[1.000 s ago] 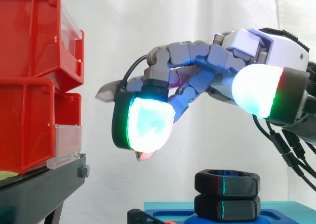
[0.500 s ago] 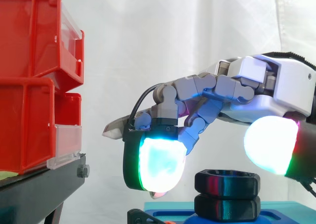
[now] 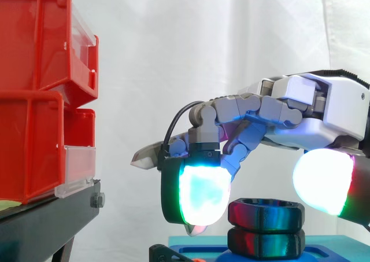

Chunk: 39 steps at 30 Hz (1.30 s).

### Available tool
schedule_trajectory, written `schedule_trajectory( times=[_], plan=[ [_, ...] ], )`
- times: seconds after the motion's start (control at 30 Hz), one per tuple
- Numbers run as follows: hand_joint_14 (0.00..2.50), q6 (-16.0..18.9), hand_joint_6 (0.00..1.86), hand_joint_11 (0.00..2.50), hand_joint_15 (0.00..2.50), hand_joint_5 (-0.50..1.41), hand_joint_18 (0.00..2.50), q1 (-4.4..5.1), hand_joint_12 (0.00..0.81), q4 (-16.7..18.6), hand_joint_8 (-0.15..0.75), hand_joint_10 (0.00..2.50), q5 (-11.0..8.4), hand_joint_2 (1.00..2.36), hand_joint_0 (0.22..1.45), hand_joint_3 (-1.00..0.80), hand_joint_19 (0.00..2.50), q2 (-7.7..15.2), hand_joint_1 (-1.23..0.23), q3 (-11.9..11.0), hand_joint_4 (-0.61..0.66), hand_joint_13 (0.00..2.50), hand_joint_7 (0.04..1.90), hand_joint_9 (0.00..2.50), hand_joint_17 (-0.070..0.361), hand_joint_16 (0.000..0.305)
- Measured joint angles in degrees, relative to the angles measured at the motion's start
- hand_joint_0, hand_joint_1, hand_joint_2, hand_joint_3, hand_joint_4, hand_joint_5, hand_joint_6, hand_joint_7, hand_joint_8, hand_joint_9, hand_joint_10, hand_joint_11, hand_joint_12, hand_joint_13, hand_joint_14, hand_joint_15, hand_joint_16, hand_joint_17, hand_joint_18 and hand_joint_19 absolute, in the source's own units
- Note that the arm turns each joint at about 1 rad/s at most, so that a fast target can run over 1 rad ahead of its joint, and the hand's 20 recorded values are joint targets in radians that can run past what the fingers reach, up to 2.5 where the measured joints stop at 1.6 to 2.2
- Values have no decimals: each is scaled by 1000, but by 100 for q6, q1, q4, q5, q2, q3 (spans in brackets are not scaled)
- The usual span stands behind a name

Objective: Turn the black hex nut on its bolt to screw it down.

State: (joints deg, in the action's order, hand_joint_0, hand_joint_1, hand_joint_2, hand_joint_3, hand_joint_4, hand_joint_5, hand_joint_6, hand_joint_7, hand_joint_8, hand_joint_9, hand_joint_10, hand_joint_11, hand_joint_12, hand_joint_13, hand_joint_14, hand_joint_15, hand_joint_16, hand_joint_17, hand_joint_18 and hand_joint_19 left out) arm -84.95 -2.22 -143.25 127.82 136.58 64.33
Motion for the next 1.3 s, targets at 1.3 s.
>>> schedule_trajectory(
  times=[1.3],
  plan=[
    [0,9,598,285,16,-32,636,-536,368,103,321,8,688,1000,488,-500,352,0,-84,90,221,558,1264,1062,121,54]
  ],
)
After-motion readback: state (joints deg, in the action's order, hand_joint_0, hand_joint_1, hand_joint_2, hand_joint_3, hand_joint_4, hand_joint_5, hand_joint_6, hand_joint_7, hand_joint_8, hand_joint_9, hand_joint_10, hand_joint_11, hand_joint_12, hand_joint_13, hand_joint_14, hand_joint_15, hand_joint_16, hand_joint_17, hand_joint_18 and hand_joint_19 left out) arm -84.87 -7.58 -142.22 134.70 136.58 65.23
